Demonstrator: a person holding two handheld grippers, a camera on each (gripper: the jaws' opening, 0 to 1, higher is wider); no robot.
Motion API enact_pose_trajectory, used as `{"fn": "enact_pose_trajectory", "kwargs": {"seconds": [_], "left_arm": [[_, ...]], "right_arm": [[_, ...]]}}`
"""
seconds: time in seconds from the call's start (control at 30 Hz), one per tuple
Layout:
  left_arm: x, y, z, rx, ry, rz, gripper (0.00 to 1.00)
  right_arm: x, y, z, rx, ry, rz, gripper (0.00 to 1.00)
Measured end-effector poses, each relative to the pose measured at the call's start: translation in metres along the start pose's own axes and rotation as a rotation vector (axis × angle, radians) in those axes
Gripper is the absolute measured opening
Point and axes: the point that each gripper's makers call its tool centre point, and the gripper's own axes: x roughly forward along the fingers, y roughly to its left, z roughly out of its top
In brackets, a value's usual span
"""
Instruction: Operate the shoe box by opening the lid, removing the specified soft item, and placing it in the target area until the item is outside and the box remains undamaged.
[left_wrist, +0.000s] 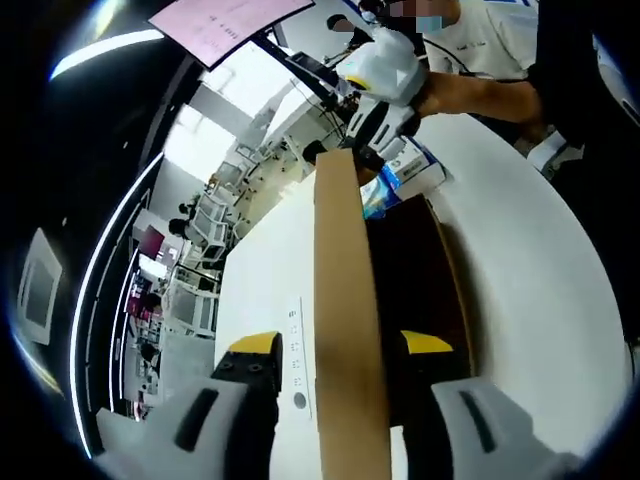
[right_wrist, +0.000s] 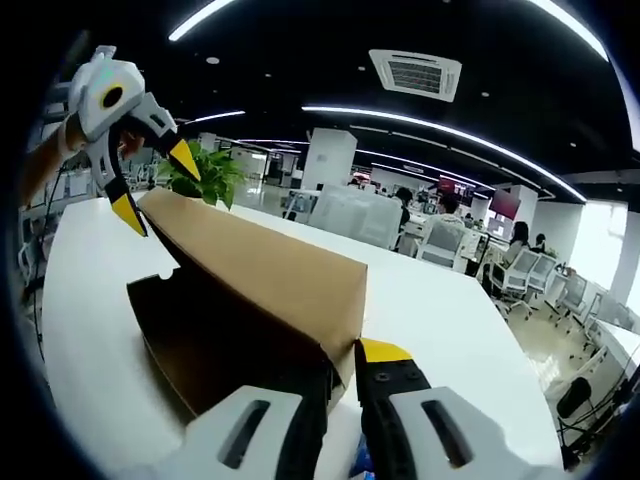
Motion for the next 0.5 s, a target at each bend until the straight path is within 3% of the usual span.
{"fn": "enact_pose_trajectory", "kwargs": {"seconds": [0.23,0.5], "left_arm": [[0.0018,-0.0022,-0.0043,-0.021,0.01,-0.009,0.45],[0.0037,-0.0088,-0.0078,-0.037,0.047,-0.014,0.35]], "right_arm": [[-0.0004,0.0008,-0.004,0.007,0.006,0.008,0.08],[0.0001,0.0017,-0.0045,0.003,0.007,0.009,0.08]]}}
